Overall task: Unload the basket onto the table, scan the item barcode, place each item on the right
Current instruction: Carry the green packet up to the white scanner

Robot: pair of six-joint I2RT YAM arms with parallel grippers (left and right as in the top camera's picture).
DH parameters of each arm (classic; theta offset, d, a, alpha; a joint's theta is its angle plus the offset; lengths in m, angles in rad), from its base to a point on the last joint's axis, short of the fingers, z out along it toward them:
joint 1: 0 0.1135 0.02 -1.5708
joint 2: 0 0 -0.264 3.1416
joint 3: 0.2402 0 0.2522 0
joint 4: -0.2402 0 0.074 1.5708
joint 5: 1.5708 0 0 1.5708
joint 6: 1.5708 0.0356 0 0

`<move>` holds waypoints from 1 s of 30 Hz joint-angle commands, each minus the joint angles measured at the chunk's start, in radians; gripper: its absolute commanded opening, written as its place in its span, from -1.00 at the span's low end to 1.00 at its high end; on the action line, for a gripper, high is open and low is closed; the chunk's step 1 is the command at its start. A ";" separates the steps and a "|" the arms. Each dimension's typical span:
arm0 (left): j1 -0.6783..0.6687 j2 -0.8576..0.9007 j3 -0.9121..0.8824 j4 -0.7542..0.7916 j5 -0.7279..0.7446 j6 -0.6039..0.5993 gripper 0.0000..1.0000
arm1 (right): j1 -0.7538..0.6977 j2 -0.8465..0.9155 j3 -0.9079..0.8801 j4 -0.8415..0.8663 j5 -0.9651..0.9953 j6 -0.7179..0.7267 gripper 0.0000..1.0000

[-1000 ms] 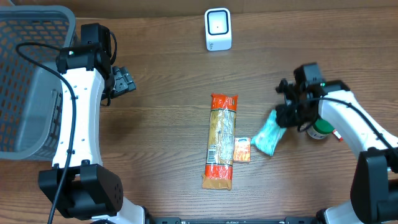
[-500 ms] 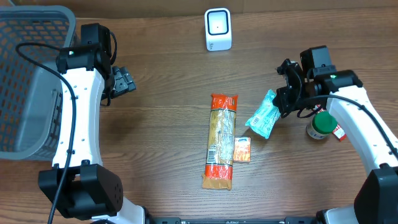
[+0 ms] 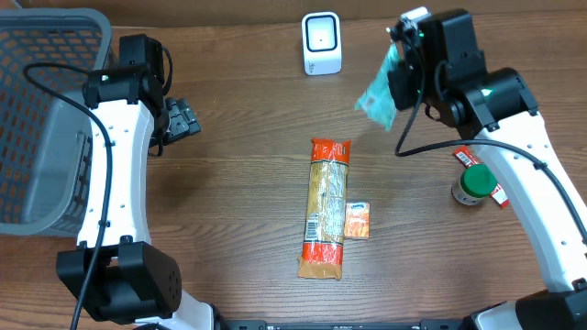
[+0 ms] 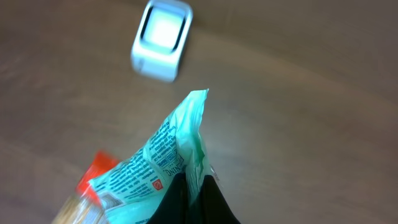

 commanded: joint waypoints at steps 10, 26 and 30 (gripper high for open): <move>0.002 0.003 0.021 -0.002 0.001 0.022 0.99 | 0.079 0.285 0.274 0.176 0.281 -0.253 -0.93; 0.002 0.003 0.021 -0.002 0.001 0.022 0.99 | 0.203 0.637 0.273 0.956 0.664 -0.550 -0.93; 0.002 0.003 0.021 -0.002 0.001 0.022 1.00 | 0.223 0.710 0.273 1.107 0.695 -0.663 -0.92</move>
